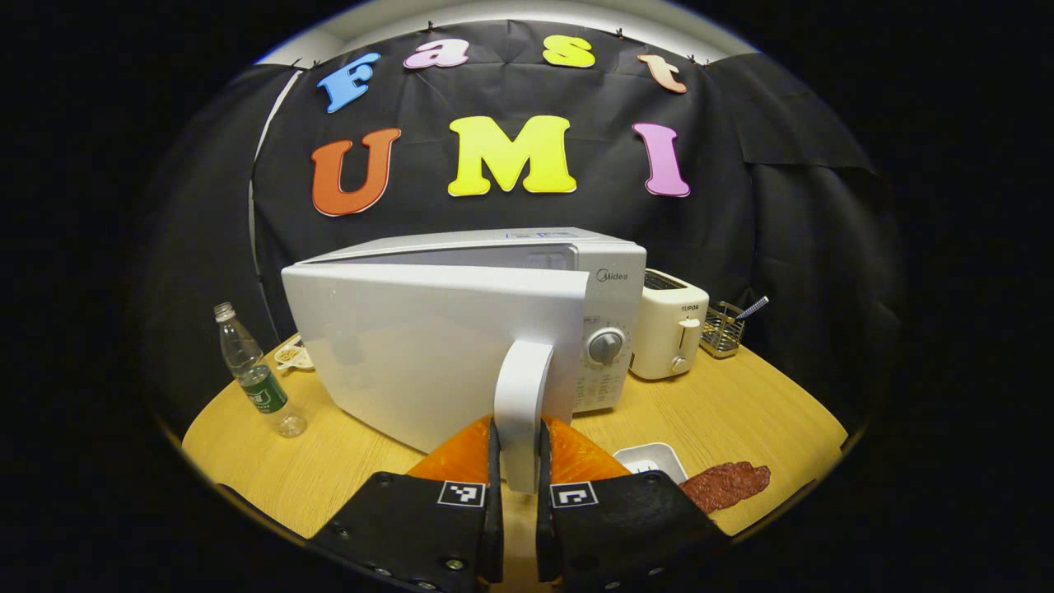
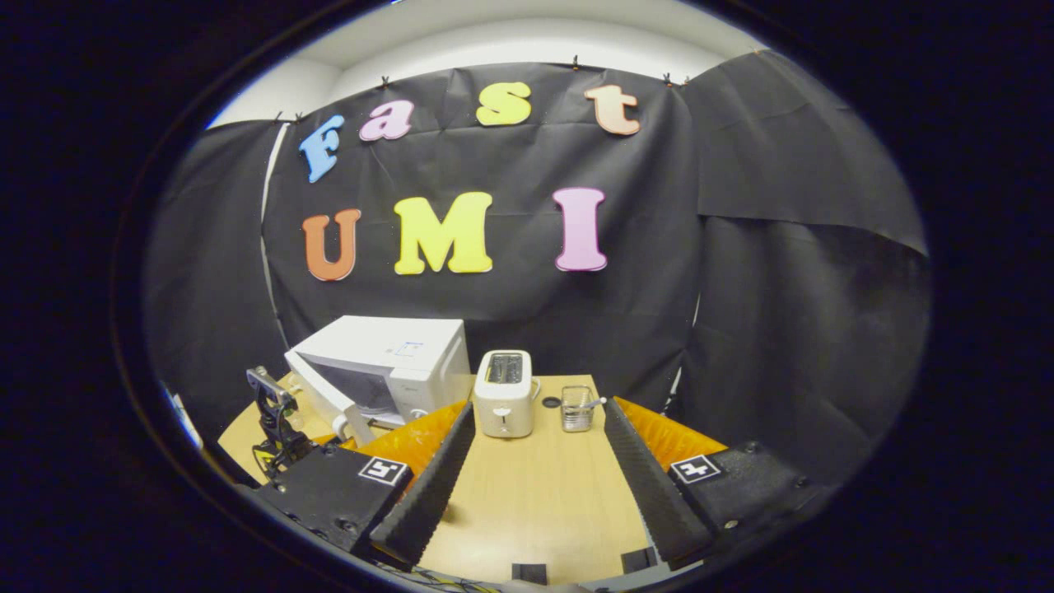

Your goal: Open the microwave oven with the left hand, put the food in, and close the microwave oven.

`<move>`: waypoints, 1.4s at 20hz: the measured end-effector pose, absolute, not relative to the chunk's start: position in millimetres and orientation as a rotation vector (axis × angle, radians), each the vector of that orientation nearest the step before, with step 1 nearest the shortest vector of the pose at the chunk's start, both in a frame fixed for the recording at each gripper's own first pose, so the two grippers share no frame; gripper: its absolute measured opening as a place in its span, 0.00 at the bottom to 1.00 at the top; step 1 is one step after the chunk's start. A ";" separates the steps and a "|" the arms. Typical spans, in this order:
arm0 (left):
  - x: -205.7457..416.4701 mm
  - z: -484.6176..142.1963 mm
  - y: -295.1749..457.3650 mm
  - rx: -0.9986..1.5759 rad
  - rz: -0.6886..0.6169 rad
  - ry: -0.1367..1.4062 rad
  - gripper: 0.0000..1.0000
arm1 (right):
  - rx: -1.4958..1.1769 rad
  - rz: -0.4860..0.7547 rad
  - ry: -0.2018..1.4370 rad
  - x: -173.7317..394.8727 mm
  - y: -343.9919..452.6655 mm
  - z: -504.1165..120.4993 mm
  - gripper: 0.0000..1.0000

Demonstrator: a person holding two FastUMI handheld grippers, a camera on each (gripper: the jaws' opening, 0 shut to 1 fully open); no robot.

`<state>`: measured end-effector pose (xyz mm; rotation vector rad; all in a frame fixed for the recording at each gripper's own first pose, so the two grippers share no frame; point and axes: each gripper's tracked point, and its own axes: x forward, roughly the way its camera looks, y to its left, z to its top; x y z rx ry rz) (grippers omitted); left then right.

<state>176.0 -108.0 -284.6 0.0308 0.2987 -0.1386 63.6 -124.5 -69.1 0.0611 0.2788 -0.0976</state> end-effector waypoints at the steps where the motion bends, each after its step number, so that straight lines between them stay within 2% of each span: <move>1: 167.2 -285.2 -100.6 0.033 -0.132 0.303 0.15 | 0.058 -0.088 0.280 63.8 -117.9 -69.2 0.92; 2: 160.8 -285.0 -85.6 0.052 -0.100 0.304 0.20 | 0.059 -0.076 0.284 63.2 -110.8 -72.2 1.00; 3: 149.9 -279.9 -68.8 0.073 -0.058 0.289 0.26 | 0.064 -0.067 0.283 63.9 -104.2 -73.7 0.92; 4: 151.0 -276.9 -54.4 0.083 -0.025 0.265 0.47 | 0.064 -0.059 0.286 64.5 -98.2 -74.8 1.00; 5: 152.5 -271.6 -47.9 0.074 -0.032 0.244 0.67 | 0.065 -0.049 0.290 64.0 -92.2 -76.7 1.00; 6: 143.6 -273.5 -44.1 0.067 -0.027 0.250 0.96 | 0.067 -0.038 0.291 63.2 -84.4 -78.1 1.00; 7: 140.2 -275.8 -39.9 0.068 -0.026 0.257 0.96 | 0.063 -0.033 0.290 62.1 -80.0 -78.0 0.92; 8: 136.6 -275.9 -36.1 0.082 -0.024 0.255 0.97 | 0.055 -0.029 0.289 60.2 -76.0 -78.2 0.91; 9: 132.5 -274.8 -31.3 0.097 -0.019 0.252 0.97 | 0.049 -0.024 0.288 58.3 -71.2 -78.0 0.91; 10: 128.7 -271.3 -26.6 0.105 -0.013 0.244 0.96 | 0.047 -0.016 0.289 56.8 -65.3 -80.0 1.00; 11: 124.8 -266.6 -22.4 0.106 -0.009 0.233 0.96 | 0.049 -0.009 0.290 55.1 -60.6 -81.2 0.92; 12: 121.9 -263.1 -19.4 0.106 -0.011 0.225 0.97 | 0.052 -0.005 0.293 53.1 -57.8 -84.0 1.00; 13: 118.1 -262.6 -16.8 0.107 -0.014 0.230 0.97 | 0.056 0.000 0.296 51.8 -54.0 -85.7 0.91; 14: 114.2 -263.9 -11.2 0.112 -0.012 0.237 0.96 | 0.060 0.001 0.303 50.3 -51.5 -89.6 1.00; 15: 109.0 -262.9 -6.2 0.119 -0.010 0.237 0.96 | 0.062 0.004 0.309 49.6 -48.5 -93.6 0.91; 16: 103.7 -262.3 -0.3 0.126 -0.007 0.237 0.96 | 0.064 0.005 0.313 47.9 -44.8 -97.6 1.00; 21: 71.6 -261.0 39.8 0.161 0.024 0.241 0.96 | 0.081 0.012 0.364 40.6 -27.9 -128.1 1.00; 22: 64.3 -261.3 50.4 0.163 0.035 0.245 0.96 | 0.086 0.018 0.373 40.0 -21.9 -133.8 0.92; 25: 48.0 -261.1 85.7 0.184 0.076 0.255 0.96 | 0.091 0.027 0.388 37.2 -7.9 -149.6 0.91; 26: 44.7 -262.1 98.9 0.188 0.091 0.261 0.96 | 0.091 0.029 0.390 35.5 -2.9 -155.6 1.00; 27: 40.1 -262.7 111.7 0.188 0.109 0.269 0.96 | 0.094 0.031 0.395 35.7 0.6 -161.3 0.91; 28: 35.5 -263.3 125.3 0.189 0.126 0.271 0.97 | 0.097 0.035 0.397 35.1 4.3 -168.5 0.91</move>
